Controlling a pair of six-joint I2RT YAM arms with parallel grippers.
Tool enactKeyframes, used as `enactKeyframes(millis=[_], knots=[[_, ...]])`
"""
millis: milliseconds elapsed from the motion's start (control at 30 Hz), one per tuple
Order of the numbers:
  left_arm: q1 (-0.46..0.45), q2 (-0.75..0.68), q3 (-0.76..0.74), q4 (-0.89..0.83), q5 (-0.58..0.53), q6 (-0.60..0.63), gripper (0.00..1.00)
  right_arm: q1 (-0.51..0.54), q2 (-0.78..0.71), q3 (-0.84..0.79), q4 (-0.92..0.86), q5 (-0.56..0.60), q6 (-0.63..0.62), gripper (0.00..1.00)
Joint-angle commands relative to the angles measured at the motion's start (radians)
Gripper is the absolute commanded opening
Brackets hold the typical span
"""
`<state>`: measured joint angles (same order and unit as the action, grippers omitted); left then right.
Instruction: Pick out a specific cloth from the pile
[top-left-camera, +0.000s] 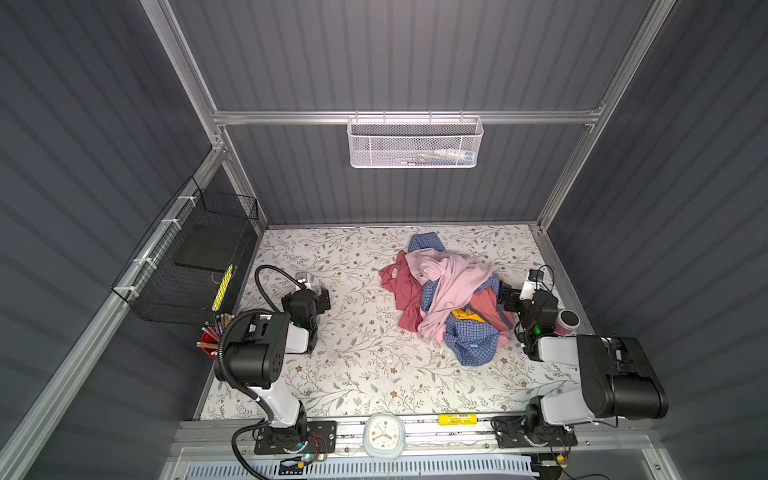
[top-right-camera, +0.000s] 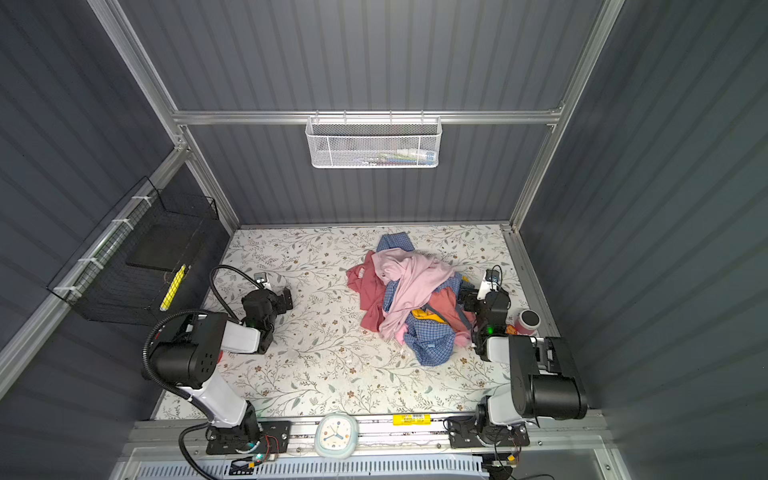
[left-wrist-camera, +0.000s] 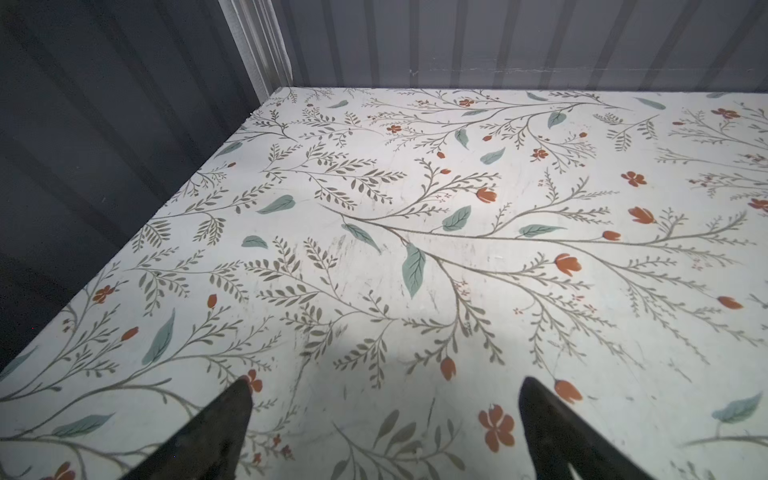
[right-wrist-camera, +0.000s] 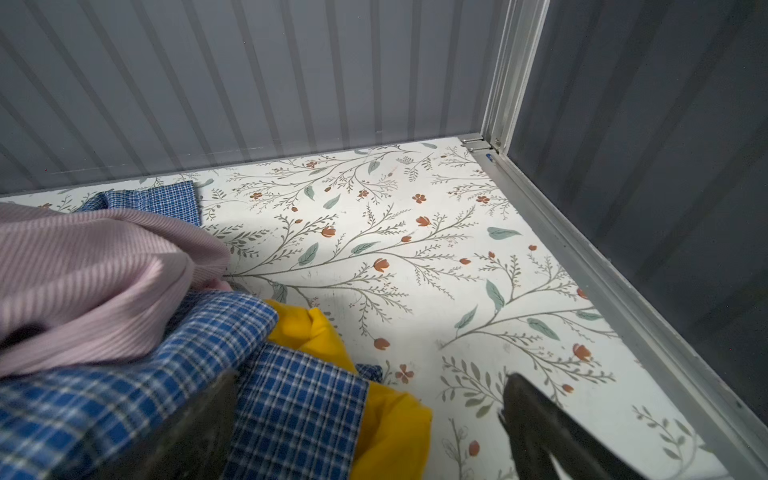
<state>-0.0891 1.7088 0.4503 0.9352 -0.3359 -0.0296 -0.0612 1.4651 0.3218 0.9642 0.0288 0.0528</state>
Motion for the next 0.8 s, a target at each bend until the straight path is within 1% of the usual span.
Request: enactKeyframes(millis=[0,633,733,767], knots=[[0.001,0.008,0.009,0.002,0.009,0.015,1.00,-0.004,-0.008,0.000,0.018,-0.008,0.014,0.99],[0.000,0.007,0.009,0.002,0.010,0.014,1.00,-0.004,-0.006,0.003,0.013,-0.008,0.013,0.99],[0.002,-0.002,0.018,-0.035,0.013,0.010,1.00,-0.005,-0.005,0.001,0.013,-0.008,0.013,0.99],[0.002,0.004,0.016,-0.018,0.009,0.012,1.00,-0.005,-0.006,0.002,0.013,-0.009,0.013,0.99]])
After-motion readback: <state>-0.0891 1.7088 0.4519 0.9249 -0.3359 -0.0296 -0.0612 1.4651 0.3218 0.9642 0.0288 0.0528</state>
